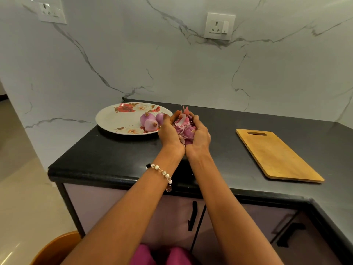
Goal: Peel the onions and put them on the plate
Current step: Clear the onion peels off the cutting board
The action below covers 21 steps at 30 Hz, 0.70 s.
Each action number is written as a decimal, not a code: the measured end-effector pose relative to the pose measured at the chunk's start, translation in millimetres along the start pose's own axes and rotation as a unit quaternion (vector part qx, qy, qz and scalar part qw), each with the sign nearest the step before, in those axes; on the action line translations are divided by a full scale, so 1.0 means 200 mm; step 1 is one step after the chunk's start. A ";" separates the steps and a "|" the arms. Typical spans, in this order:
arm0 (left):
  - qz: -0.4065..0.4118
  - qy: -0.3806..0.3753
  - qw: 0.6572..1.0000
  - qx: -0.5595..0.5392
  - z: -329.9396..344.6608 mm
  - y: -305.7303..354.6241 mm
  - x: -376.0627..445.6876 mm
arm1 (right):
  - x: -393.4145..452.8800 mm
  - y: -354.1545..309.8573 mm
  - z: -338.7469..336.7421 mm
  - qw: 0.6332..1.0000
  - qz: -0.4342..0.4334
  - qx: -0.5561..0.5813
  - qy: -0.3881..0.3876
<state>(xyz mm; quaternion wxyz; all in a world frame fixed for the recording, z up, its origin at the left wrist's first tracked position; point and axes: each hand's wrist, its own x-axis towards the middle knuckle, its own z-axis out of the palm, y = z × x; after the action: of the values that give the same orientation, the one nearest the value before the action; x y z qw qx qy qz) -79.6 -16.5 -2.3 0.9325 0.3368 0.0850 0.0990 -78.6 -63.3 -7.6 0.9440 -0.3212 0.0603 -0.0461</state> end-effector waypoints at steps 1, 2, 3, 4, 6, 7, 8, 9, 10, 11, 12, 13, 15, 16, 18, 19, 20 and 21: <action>0.009 -0.006 1.000 -0.005 -0.01 0.04 -0.01 | -0.02 0.01 0.04 1.000 0.002 0.007 -0.012; 0.025 -0.005 1.000 -0.007 -0.03 0.11 -0.03 | -0.06 0.04 0.09 0.999 0.007 0.012 -0.029; 0.039 -0.003 0.999 -0.006 -0.05 0.17 -0.04 | -0.09 0.07 0.13 0.999 0.011 0.019 -0.044; 0.052 0.002 0.999 -0.005 -0.08 0.23 -0.06 | -0.12 0.10 0.18 0.998 0.016 0.024 -0.062; 0.083 0.013 0.996 -0.017 -0.16 0.36 -0.11 | -0.20 0.20 0.27 0.995 0.038 0.029 -0.090; 0.103 0.026 0.994 -0.024 -0.24 0.45 -0.13 | -0.25 0.28 0.34 0.992 0.057 0.032 -0.103; 0.119 0.034 0.992 -0.026 -0.30 0.52 -0.15 | -0.30 0.35 0.39 0.990 0.073 0.041 -0.112; 0.131 0.043 0.990 -0.034 -0.37 0.59 -0.17 | -0.35 0.42 0.43 0.987 0.087 0.045 -0.126; 0.152 0.055 0.986 -0.040 -0.47 0.68 -0.19 | -0.41 0.53 0.49 0.983 0.106 0.044 -0.145; 0.167 0.063 0.983 -0.048 -0.55 0.74 -0.20 | -0.45 0.61 0.53 0.978 0.120 0.041 -0.164; 0.186 0.077 0.978 -0.053 -0.66 0.83 -0.21 | -0.51 0.73 0.57 0.973 0.140 0.035 -0.182; 0.195 0.084 0.975 -0.063 -0.75 0.89 -0.22 | -0.55 0.82 0.60 0.968 0.154 0.034 -0.194; 0.212 0.111 0.967 -0.087 -0.97 0.99 -0.24 | -0.63 1.04 0.64 0.958 0.190 0.023 -0.215; 0.218 0.129 0.963 -0.092 -1.06 1.02 -0.25 | -0.66 1.14 0.65 0.954 0.204 0.012 -0.222; 0.222 0.175 0.954 -0.104 -1.28 1.07 -0.26 | -0.73 1.35 0.64 0.946 0.230 -0.019 -0.226; 0.218 0.196 0.949 -0.116 -1.38 1.07 -0.27 | -0.75 1.44 0.62 0.943 0.238 -0.037 -0.231; 0.218 0.217 0.943 -0.127 -1.50 1.08 -0.27 | -0.77 1.56 0.61 0.938 0.254 -0.051 -0.231; 0.217 0.234 0.938 -0.133 -1.58 1.08 -0.26 | -0.78 1.64 0.59 0.934 0.264 -0.063 -0.234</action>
<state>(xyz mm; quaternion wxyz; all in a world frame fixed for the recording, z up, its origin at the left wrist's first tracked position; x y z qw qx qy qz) -228.8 326.3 -98.7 0.8786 0.1869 0.2119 0.3850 -200.9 286.1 -101.8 0.8874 -0.3543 -0.0766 0.2849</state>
